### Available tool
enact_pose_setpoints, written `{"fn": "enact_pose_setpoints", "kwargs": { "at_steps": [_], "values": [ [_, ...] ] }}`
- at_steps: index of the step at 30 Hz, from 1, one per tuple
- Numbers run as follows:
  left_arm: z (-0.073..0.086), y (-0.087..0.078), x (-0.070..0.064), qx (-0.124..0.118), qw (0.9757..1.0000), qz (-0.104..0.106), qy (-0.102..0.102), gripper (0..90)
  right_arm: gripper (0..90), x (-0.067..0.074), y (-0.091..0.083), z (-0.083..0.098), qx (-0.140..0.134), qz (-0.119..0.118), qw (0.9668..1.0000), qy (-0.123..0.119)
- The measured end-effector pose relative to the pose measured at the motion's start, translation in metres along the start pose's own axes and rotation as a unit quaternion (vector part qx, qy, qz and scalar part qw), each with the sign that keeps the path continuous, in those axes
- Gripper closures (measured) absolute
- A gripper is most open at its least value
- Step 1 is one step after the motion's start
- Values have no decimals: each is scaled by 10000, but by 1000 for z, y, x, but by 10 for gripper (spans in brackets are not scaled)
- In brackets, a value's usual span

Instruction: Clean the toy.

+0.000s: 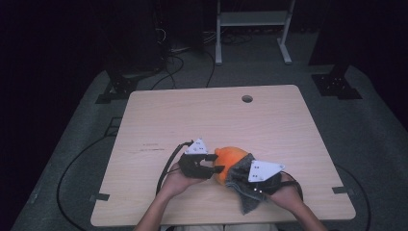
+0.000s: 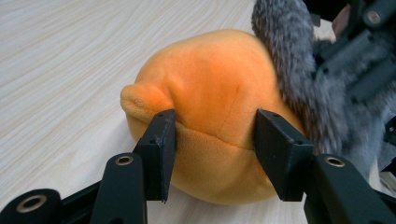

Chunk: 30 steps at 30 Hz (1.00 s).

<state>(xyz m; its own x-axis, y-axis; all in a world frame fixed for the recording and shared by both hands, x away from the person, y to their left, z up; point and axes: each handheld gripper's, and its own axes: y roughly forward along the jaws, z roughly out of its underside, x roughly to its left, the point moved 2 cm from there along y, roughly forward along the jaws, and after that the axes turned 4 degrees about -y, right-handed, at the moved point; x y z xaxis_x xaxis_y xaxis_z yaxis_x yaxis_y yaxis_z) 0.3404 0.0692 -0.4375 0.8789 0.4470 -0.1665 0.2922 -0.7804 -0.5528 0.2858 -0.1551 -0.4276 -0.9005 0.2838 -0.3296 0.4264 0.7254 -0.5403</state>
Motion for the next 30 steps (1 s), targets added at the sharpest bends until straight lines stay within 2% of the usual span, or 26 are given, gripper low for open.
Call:
{"fn": "enact_pose_setpoints", "kwargs": {
  "at_steps": [1,3,4,5,6,7,8,11,14,15,18,19,22,25,27,30],
  "values": [
    [0,0,0,3,10000,15,10,487,810,-8,-7,5,-25,132,9996,241],
    [0,0,0,15,10000,22,75,485,810,-11,-9,6,-41,188,9993,330],
    [0,0,-1,-23,10000,53,36,454,810,-16,-9,7,-53,161,9987,480],
    [0,-1,0,-76,9999,106,-21,454,810,-16,-9,7,-53,161,9987,480],
    [-1,-3,1,-153,9997,113,-135,406,810,-16,-7,8,-34,148,9986,497],
    [-2,-5,3,-202,9994,92,-263,321,810,-16,-6,9,-38,140,9986,504],
    [-2,-5,4,-199,9991,146,-340,283,810,-15,-6,10,-80,126,9986,510],
    [2,-1,2,-164,9994,199,-225,367,809,-13,-7,13,-90,12,9984,564],
    [1,0,1,-184,9993,185,-255,405,809,-14,-11,10,-59,20,9984,559],
    [1,1,1,-184,9994,182,-240,415,808,-12,-12,6,-67,66,9990,429],
    [2,1,-1,-186,9996,180,-125,431,808,1,-4,-11,-163,-110,9998,32],
    [2,1,-1,-172,9996,174,-108,431,808,1,-4,-11,-163,-110,9998,32],
    [4,0,-1,-184,9996,206,-93,432,809,2,1,-8,-91,-177,9997,112],
    [3,-1,-1,-185,9995,202,-144,433,810,-2,-2,3,-50,-192,9996,194],
    [2,-1,-4,-199,9996,199,-94,441,809,-8,-9,9,-61,-126,9991,389],
    [3,0,-7,-155,9996,219,79,448,808,-20,-19,8,-113,138,9983,557]
  ]
}}
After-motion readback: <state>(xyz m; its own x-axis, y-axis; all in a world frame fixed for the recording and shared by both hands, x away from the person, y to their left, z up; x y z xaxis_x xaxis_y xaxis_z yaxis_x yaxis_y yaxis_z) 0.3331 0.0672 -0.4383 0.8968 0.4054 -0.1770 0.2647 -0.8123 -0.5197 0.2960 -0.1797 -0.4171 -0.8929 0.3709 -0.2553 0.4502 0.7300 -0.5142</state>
